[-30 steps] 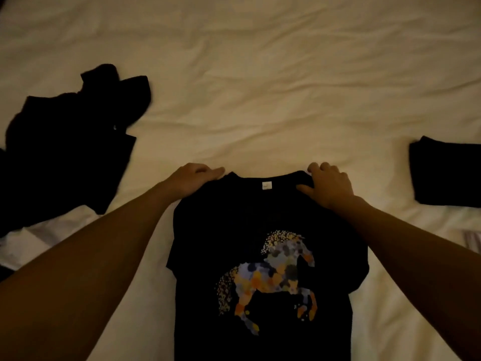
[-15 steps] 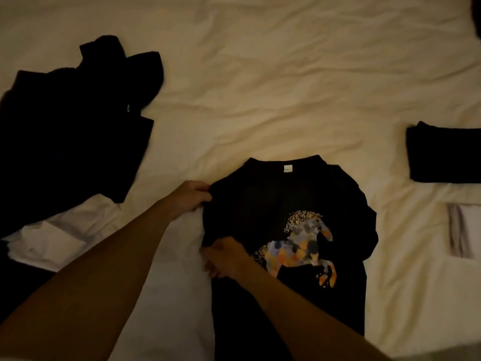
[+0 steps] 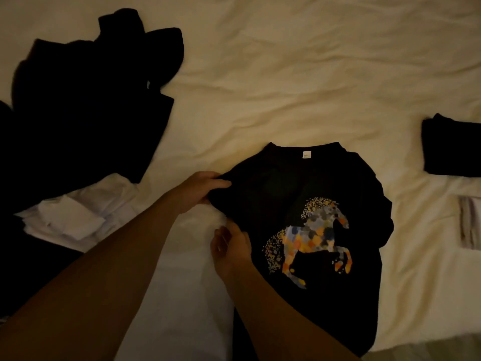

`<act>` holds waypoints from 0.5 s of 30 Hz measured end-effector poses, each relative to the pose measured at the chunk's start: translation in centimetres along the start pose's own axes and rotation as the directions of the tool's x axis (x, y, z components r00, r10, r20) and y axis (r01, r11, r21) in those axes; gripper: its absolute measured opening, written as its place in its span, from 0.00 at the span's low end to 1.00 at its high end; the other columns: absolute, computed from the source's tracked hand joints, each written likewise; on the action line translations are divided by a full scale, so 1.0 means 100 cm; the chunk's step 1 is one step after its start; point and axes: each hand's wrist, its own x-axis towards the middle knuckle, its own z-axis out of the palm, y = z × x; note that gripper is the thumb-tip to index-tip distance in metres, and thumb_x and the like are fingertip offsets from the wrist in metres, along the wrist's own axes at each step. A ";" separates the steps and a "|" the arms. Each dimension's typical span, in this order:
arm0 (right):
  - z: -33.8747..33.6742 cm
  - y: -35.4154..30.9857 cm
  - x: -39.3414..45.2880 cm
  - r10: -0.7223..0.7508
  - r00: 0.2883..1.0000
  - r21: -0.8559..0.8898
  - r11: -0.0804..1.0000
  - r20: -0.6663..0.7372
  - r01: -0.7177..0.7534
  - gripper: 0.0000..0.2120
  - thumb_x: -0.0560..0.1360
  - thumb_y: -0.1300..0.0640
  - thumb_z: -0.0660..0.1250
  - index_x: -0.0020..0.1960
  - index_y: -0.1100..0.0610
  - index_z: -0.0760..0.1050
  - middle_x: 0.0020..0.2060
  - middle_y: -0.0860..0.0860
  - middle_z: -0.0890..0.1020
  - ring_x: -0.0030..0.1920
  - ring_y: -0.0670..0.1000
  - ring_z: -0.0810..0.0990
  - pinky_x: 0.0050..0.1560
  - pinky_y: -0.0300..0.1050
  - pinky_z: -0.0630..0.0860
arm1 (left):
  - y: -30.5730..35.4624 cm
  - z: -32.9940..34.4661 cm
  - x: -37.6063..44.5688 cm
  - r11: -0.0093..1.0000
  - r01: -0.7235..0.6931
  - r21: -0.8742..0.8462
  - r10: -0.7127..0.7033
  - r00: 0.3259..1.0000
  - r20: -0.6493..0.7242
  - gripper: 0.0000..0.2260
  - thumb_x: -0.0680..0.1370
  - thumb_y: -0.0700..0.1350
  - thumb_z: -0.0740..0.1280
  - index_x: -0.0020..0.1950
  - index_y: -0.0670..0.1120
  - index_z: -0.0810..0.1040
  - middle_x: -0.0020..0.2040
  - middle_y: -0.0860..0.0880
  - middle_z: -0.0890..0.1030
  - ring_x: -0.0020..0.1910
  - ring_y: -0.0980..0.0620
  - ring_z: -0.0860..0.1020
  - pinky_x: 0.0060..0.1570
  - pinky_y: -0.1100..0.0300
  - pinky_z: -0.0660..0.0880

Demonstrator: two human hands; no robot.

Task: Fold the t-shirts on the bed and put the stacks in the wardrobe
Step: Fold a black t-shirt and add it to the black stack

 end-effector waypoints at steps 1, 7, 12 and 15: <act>0.000 -0.001 0.000 -0.006 1.000 -0.004 1.000 -0.009 0.006 0.06 0.78 0.57 0.68 0.55 0.53 0.76 0.56 0.54 0.79 0.55 0.53 0.79 0.51 0.46 0.77 | -0.002 -0.004 -0.002 1.000 0.000 0.016 0.000 1.000 0.022 0.10 0.77 0.45 0.71 0.55 0.43 0.82 0.51 0.46 0.84 0.51 0.49 0.82 0.48 0.57 0.76; -0.003 0.003 0.000 -0.020 0.999 0.117 0.993 0.036 0.016 0.04 0.79 0.60 0.64 0.52 0.56 0.77 0.56 0.51 0.81 0.59 0.51 0.79 0.54 0.45 0.74 | -0.001 -0.007 -0.012 0.990 -0.109 -0.090 0.112 0.993 0.028 0.05 0.78 0.40 0.69 0.43 0.44 0.78 0.38 0.52 0.83 0.43 0.56 0.82 0.44 0.65 0.76; 0.003 0.009 -0.005 0.041 0.984 0.080 0.995 0.172 -0.055 0.06 0.77 0.61 0.61 0.48 0.59 0.77 0.50 0.55 0.84 0.52 0.51 0.82 0.48 0.41 0.74 | 0.006 -0.007 -0.012 0.957 -0.224 0.186 0.252 0.957 -0.142 0.09 0.79 0.47 0.69 0.40 0.48 0.75 0.29 0.58 0.77 0.30 0.62 0.76 0.30 0.69 0.70; 0.003 0.012 -0.012 0.126 0.963 -0.039 0.992 0.240 -0.121 0.06 0.77 0.58 0.63 0.48 0.59 0.77 0.44 0.53 0.85 0.46 0.50 0.81 0.47 0.42 0.75 | 0.017 -0.015 -0.015 0.907 -0.295 0.301 0.357 0.917 -0.177 0.07 0.78 0.48 0.71 0.42 0.49 0.78 0.31 0.56 0.78 0.31 0.62 0.77 0.31 0.70 0.70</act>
